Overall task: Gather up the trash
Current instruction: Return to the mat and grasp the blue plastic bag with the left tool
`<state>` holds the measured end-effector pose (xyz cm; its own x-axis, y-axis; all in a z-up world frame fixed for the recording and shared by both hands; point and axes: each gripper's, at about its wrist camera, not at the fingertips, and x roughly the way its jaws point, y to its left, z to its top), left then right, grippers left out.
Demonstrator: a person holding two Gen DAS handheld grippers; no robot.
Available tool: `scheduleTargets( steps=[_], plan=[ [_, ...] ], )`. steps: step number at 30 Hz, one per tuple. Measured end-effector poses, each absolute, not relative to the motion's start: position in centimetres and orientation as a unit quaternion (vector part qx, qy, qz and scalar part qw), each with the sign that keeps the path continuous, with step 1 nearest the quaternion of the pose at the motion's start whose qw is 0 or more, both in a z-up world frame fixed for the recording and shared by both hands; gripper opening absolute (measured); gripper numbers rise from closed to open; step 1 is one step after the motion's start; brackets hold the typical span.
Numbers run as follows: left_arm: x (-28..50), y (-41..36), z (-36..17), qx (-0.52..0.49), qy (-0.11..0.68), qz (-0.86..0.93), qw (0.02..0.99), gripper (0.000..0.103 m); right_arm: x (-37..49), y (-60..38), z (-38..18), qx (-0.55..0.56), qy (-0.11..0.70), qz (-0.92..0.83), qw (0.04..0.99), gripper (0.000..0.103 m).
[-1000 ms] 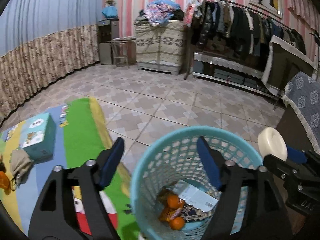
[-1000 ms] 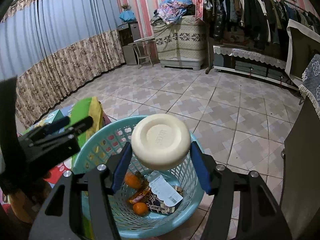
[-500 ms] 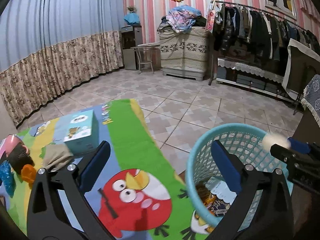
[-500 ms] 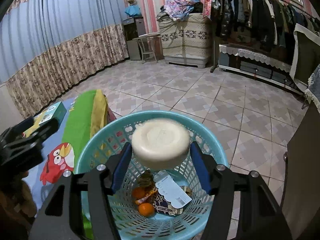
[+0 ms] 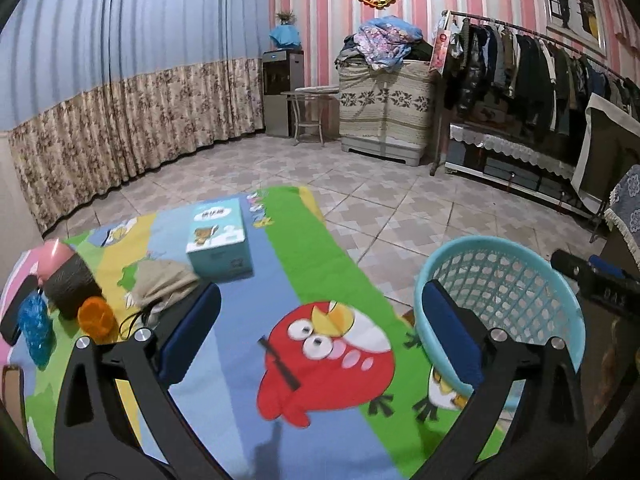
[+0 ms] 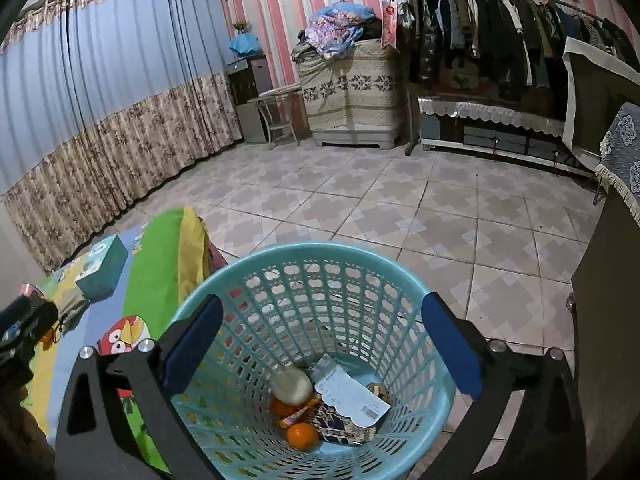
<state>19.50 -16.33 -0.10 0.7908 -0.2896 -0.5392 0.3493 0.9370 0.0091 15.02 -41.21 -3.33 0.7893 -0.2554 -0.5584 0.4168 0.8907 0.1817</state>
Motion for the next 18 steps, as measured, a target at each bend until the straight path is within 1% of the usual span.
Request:
scheduleTargets(
  steps=[8,13,18],
  plan=[
    [18.0,-11.7,-0.3,0.045,0.275,-0.145,0.949,0.097,15.2,-37.1,-2.8,0.124,0.254,-0.164,0.945,0.098],
    [18.0,-6.8,-0.4,0.030,0.281,-0.114,0.952,0.097,15.8,-33.7,-3.1,0.098,0.262,-0.143,0.949,0.098],
    [19.2,-0.3,-1.3,0.011,0.295,-0.061,0.953,0.097,16.6,-30.6,-3.4,0.088,0.280,-0.113,0.949,0.098]
  ],
)
